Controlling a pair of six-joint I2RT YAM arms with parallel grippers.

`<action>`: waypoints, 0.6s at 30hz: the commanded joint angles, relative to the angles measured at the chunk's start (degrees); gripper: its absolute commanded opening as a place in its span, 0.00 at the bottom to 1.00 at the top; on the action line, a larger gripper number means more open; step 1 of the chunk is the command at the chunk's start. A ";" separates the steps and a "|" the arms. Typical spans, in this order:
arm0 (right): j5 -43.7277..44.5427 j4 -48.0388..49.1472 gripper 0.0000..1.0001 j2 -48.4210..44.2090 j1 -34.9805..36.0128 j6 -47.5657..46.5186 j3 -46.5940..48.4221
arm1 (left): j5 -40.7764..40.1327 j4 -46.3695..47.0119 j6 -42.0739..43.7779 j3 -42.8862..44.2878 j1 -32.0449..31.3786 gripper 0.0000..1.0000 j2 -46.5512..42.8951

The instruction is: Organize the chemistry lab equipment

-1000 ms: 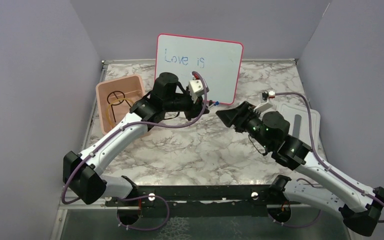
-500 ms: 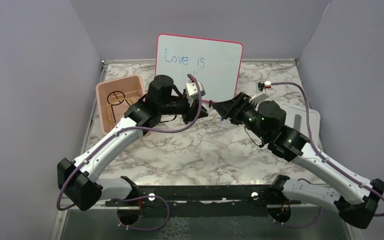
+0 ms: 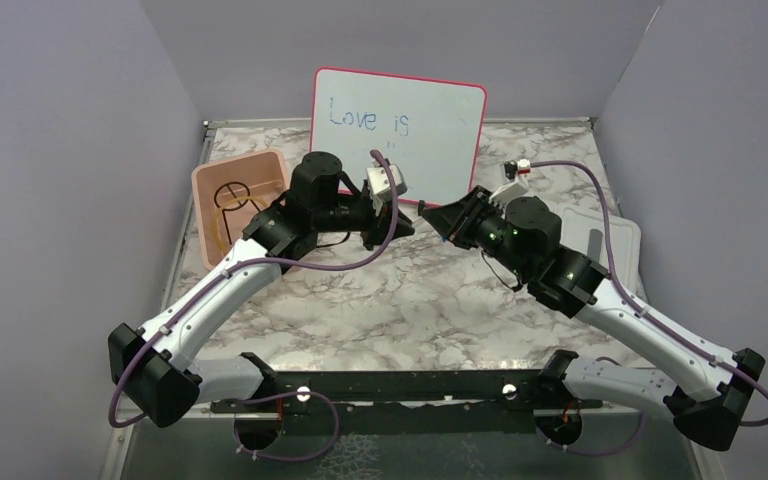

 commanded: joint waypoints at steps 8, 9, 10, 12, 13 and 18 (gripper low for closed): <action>-2.51 -0.11 0.13 -0.21 -0.11 -4.15 2.16 | -8.49 -0.69 -3.47 0.51 0.14 0.45 -3.75; -1.74 -0.37 0.13 -0.18 -0.11 -5.24 2.03 | -11.72 -0.93 -4.45 0.32 0.12 0.55 -4.60; -0.93 -0.66 0.13 -0.11 -0.12 -6.43 1.99 | -14.72 -1.35 -5.42 0.14 0.14 0.61 -5.42; 1.60 -1.00 0.13 0.16 -0.11 -9.44 1.53 | -19.86 -2.64 -7.23 -0.69 0.12 0.67 -7.17; 2.30 -1.13 0.13 0.41 -0.11 -11.03 1.24 | -21.69 -3.49 -8.10 -1.03 0.12 0.67 -8.00; 10.56 -1.74 0.12 3.63 -0.15 -18.82 -0.40 | -29.01 -3.91 -16.74 -5.86 0.12 0.69 -12.49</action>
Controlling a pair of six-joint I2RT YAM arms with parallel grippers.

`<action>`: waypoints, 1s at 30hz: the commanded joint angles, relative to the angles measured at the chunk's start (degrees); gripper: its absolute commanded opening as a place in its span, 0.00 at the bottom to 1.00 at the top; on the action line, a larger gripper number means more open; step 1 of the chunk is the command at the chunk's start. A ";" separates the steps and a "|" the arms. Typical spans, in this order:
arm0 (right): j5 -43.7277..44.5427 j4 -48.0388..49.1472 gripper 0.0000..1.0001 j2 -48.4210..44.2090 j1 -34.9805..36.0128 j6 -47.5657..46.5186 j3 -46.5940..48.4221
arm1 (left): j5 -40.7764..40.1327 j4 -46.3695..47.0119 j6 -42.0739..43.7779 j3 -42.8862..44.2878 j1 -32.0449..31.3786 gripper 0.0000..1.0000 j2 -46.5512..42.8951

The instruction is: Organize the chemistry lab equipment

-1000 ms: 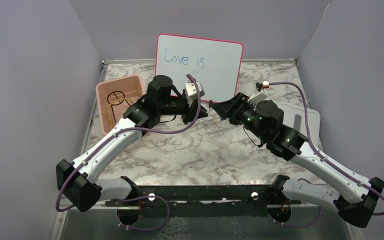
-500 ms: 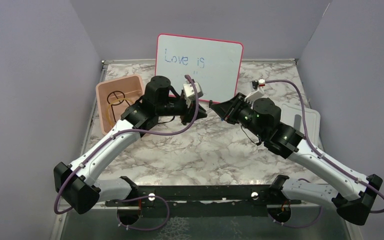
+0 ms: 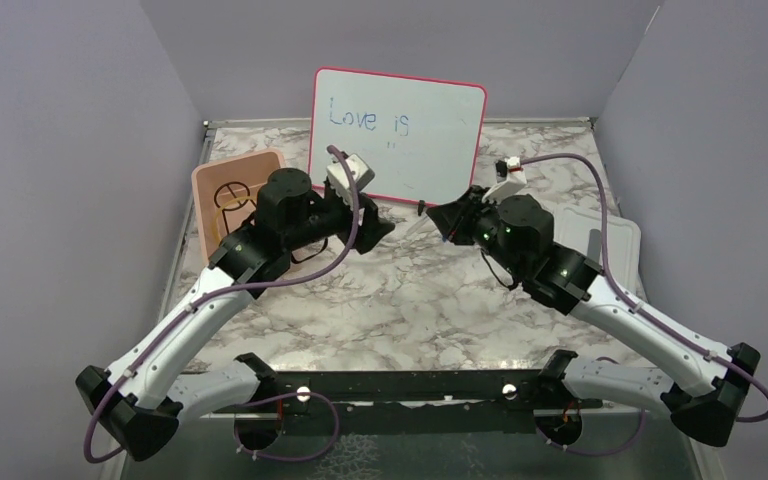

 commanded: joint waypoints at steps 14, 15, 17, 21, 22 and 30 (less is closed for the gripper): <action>28.13 1.39 0.09 18.45 0.43 -9.12 -5.81 | -14.12 2.56 -17.58 -16.66 0.12 0.69 -5.00; 29.15 1.40 0.09 19.36 0.56 -8.61 -5.69 | -14.09 2.87 -17.90 -17.05 0.12 0.69 -4.95; 31.21 1.36 0.09 21.18 0.91 -7.39 -5.44 | -14.14 3.05 -18.21 -17.47 0.12 0.69 -4.86; 32.25 2.95 0.09 23.56 1.16 -6.65 -5.63 | -14.21 3.18 -18.19 -17.88 0.14 0.69 -4.76; 32.18 3.46 0.09 24.00 1.16 -6.59 -5.84 | -14.14 3.22 -18.28 -18.10 0.12 0.69 -4.69; 30.41 6.47 0.09 27.17 1.20 -5.41 -7.12 | -14.03 2.96 -18.21 -18.27 0.16 0.69 -4.32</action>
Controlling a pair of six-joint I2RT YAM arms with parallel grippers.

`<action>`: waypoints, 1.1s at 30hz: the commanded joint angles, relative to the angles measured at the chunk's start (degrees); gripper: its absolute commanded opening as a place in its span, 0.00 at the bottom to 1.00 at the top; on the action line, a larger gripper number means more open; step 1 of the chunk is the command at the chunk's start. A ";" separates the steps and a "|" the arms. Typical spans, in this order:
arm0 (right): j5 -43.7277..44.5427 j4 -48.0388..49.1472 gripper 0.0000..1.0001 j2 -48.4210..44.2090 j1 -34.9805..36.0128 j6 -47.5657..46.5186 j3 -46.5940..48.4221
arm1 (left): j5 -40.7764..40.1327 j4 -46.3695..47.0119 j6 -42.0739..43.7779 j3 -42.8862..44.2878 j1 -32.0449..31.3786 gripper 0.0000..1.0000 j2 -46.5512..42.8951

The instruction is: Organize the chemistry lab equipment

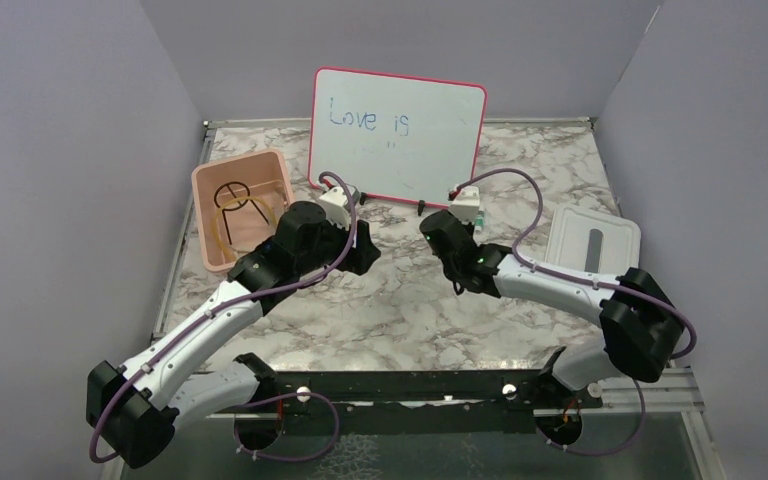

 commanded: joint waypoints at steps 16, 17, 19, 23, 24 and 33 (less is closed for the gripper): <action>1.14 4.96 0.34 5.33 0.38 0.81 -2.07 | -1.26 1.29 -0.30 -0.28 0.19 0.69 -0.10; 0.88 4.65 0.35 5.22 0.34 1.19 -1.99 | -1.29 1.21 -0.23 -0.28 0.13 0.69 -0.14; 0.35 4.26 0.37 4.72 0.41 1.77 -1.87 | -1.34 1.27 -0.21 -0.30 0.15 0.69 -0.13; 0.07 2.76 0.40 3.14 0.38 2.52 -1.07 | -1.33 1.11 -0.13 -0.31 0.20 0.69 -0.02; -0.05 2.32 0.41 2.66 0.38 2.62 -0.83 | -1.28 1.14 -0.17 -0.23 0.17 0.69 -0.03; -0.73 -1.41 0.48 -1.21 0.29 4.09 1.09 | -1.17 0.92 -0.04 -0.21 0.21 0.69 -0.11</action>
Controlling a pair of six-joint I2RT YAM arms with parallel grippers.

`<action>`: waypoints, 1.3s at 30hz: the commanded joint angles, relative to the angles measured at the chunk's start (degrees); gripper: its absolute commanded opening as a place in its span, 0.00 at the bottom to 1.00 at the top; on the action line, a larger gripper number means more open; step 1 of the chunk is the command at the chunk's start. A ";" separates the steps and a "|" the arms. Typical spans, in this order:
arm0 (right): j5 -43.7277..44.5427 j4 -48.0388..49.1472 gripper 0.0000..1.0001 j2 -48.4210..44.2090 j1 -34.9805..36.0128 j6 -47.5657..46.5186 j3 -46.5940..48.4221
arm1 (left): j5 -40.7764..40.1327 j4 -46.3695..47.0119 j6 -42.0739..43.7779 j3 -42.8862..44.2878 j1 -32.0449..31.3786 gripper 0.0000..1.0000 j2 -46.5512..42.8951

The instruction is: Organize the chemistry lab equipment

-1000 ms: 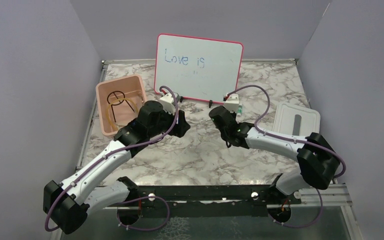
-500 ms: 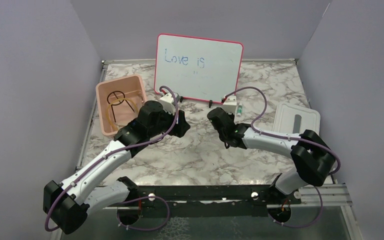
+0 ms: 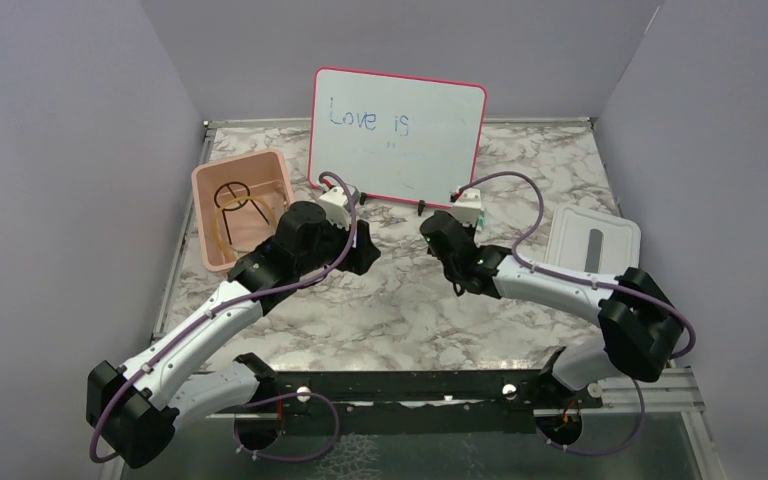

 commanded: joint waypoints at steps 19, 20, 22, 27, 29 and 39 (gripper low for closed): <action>-5.14 -17.13 0.46 -11.32 -17.78 3.26 4.33 | 0.35 1.77 0.05 -0.10 0.11 0.69 -0.06; -5.87 -17.79 0.47 -12.65 -20.40 3.38 3.33 | 0.68 1.90 -0.01 -0.14 0.16 0.69 -0.06; -7.57 -18.98 0.48 -14.83 -25.50 3.86 1.17 | 1.43 2.34 -0.16 -0.27 0.19 0.69 0.02; -14.20 -21.24 0.59 -15.93 -39.04 7.26 -3.76 | 3.36 2.86 -0.19 -0.33 0.16 0.69 0.11; -18.85 -19.30 0.59 -14.75 -44.02 6.57 -5.55 | 4.33 3.08 -0.33 -0.35 0.19 0.69 0.03; -21.13 -16.78 0.53 -2.09 -48.84 2.45 -2.22 | 5.71 3.73 -0.39 -0.50 0.19 0.69 -0.34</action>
